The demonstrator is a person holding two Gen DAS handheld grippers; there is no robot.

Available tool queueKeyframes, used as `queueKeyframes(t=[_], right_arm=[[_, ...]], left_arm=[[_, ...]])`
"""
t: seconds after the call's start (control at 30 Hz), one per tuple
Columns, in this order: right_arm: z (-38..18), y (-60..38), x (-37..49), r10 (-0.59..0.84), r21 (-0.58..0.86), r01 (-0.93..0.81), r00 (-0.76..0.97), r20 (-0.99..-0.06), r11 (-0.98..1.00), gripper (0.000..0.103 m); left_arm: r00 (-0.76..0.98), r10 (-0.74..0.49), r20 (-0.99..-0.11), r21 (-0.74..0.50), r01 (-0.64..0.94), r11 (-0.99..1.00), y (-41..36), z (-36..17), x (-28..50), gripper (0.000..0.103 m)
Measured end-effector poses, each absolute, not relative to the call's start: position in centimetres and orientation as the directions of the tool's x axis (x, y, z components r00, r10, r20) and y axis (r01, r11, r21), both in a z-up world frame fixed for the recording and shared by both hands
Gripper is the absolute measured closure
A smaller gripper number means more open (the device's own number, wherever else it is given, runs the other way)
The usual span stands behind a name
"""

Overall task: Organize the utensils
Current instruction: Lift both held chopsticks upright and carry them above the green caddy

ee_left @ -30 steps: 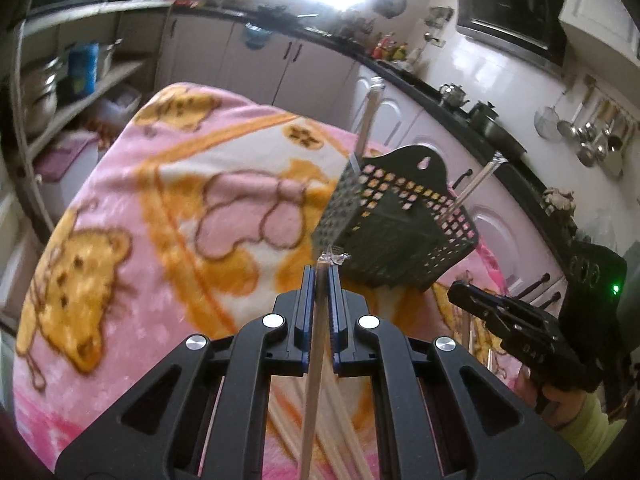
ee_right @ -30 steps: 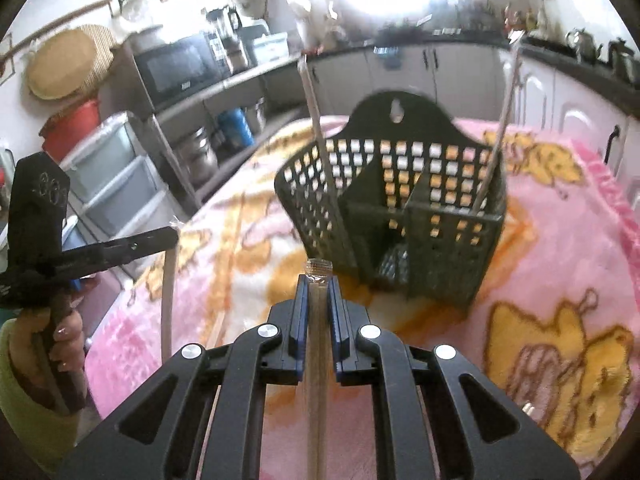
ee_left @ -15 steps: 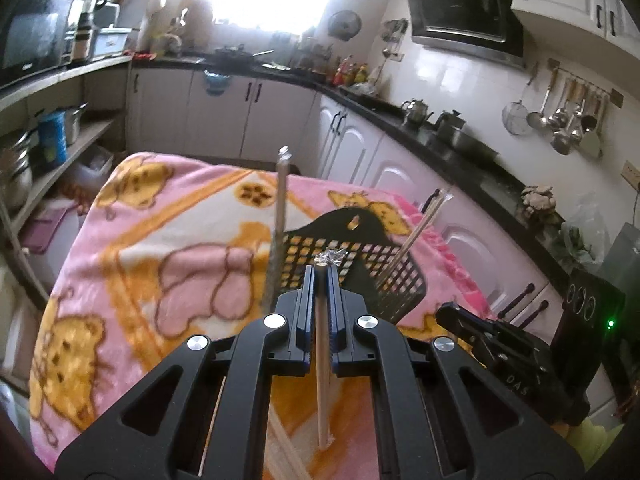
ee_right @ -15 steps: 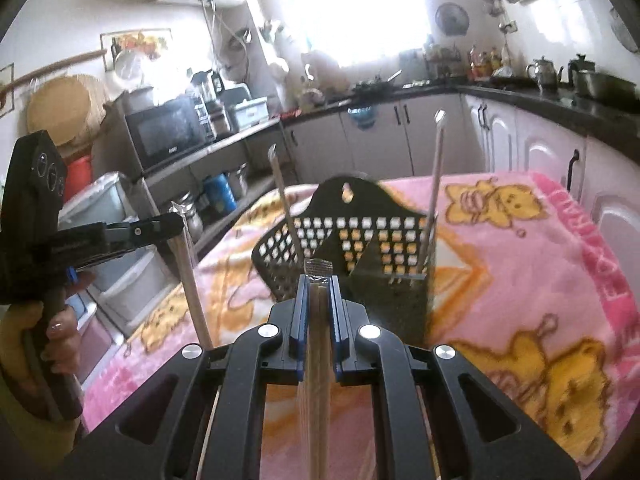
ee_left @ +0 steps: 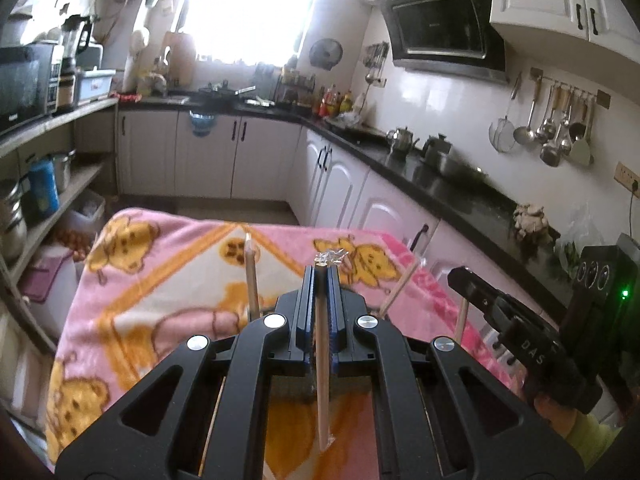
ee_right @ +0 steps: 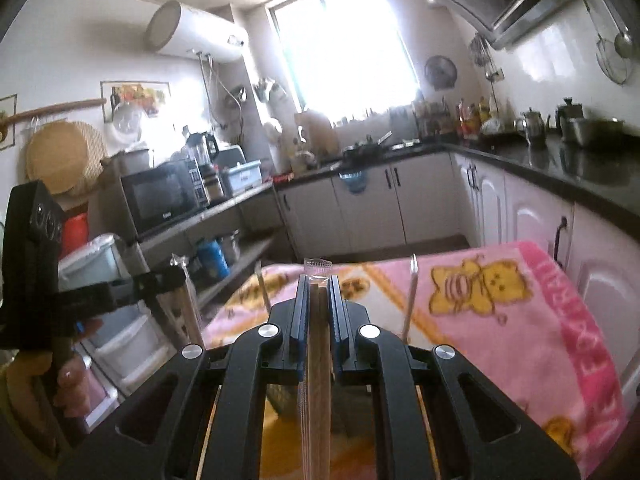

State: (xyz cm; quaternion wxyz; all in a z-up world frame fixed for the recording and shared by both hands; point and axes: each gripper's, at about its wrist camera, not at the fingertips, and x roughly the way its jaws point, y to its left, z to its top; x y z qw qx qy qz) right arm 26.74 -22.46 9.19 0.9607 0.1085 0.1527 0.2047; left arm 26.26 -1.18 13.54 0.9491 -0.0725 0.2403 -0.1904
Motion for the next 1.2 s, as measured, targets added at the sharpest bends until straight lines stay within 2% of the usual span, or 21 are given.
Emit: queueKeyframes(t=[0.2,0.6,0.83,1.2], right_arm=[[11.2,-22.2,29.1,0.398,0.247,-0.346,0.894,-0.204,0.905,0.094],[12.9,-21.1,35.3,0.342,0.224,-0.299,0.921,-0.185,0.928,0.094],[13.2,-21.7,37.7,0.294,0.237,-0.255,0.945,-0.147,0.938,0.094],[9.1,-21.9,38.0,0.248,0.227,-0.219,0.963,-0.108,0.949,0.094]], left_arm=[[0.848,-0.373,-0.376,-0.231,0.304,0.924,-1.1,15.3,27.7,0.102],[0.892,-0.323,-0.318,-0.180,0.277,0.944,-1.5,18.1,31.0,0.102],[0.904,-0.292,-0.312,-0.175,0.247,0.953,-1.6,16.2,32.4,0.102],[0.897,-0.288,-0.335,-0.183,0.238,0.954,-1.7,11.5,33.3,0.102]])
